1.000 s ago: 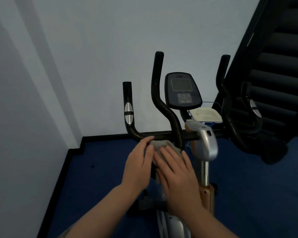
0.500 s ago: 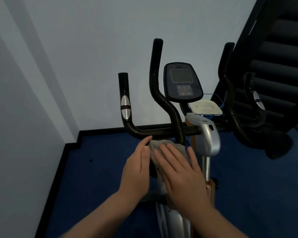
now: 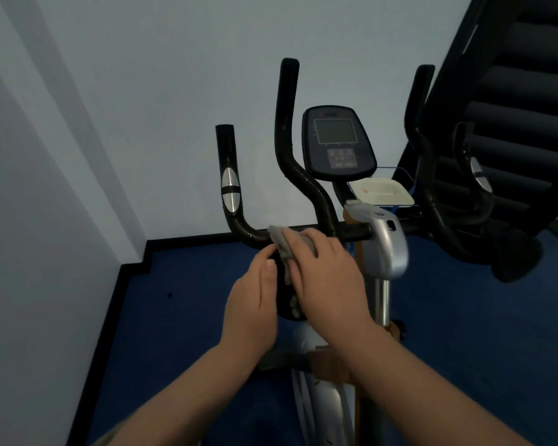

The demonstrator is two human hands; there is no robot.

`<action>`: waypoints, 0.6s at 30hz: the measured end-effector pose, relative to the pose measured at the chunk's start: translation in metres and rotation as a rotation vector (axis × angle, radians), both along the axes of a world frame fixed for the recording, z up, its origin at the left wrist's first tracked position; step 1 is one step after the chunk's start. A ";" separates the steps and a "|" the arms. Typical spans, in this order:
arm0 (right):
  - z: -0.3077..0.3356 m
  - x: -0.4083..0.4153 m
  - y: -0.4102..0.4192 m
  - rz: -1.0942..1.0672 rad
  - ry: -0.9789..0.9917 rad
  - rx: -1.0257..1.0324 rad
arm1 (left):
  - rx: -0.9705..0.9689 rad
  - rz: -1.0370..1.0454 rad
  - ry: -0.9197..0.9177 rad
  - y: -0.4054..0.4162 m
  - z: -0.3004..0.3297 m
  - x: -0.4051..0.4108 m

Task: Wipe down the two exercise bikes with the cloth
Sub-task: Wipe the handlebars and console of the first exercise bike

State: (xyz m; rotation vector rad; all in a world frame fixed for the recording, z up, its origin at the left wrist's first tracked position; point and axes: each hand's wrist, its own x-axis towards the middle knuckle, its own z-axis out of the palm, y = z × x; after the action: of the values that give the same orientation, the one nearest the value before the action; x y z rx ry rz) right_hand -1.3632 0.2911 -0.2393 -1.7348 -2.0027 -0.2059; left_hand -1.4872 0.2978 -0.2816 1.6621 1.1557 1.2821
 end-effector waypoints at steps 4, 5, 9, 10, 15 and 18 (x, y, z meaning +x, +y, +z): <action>-0.005 0.012 -0.021 0.009 0.010 -0.046 | 0.001 0.011 0.024 -0.003 0.000 0.000; -0.008 0.016 -0.029 0.000 -0.002 -0.032 | -0.006 0.009 0.029 -0.003 0.001 0.000; -0.002 0.014 -0.015 -0.007 -0.044 -0.062 | -0.019 0.018 0.058 -0.003 0.003 -0.002; 0.003 0.010 -0.004 -0.019 -0.050 -0.081 | -0.017 0.024 0.063 -0.003 0.004 -0.001; 0.015 0.019 -0.010 0.037 0.028 -0.167 | -0.037 0.037 0.099 -0.008 0.009 -0.002; 0.011 0.031 -0.036 0.054 0.048 -0.145 | -0.042 0.021 0.153 -0.006 0.011 -0.009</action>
State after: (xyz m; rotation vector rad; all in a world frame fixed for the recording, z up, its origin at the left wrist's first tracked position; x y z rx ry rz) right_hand -1.3327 0.2546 -0.2282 -1.7528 -2.0710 -0.0006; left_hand -1.4958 0.2921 -0.2709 1.7457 1.2848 1.1514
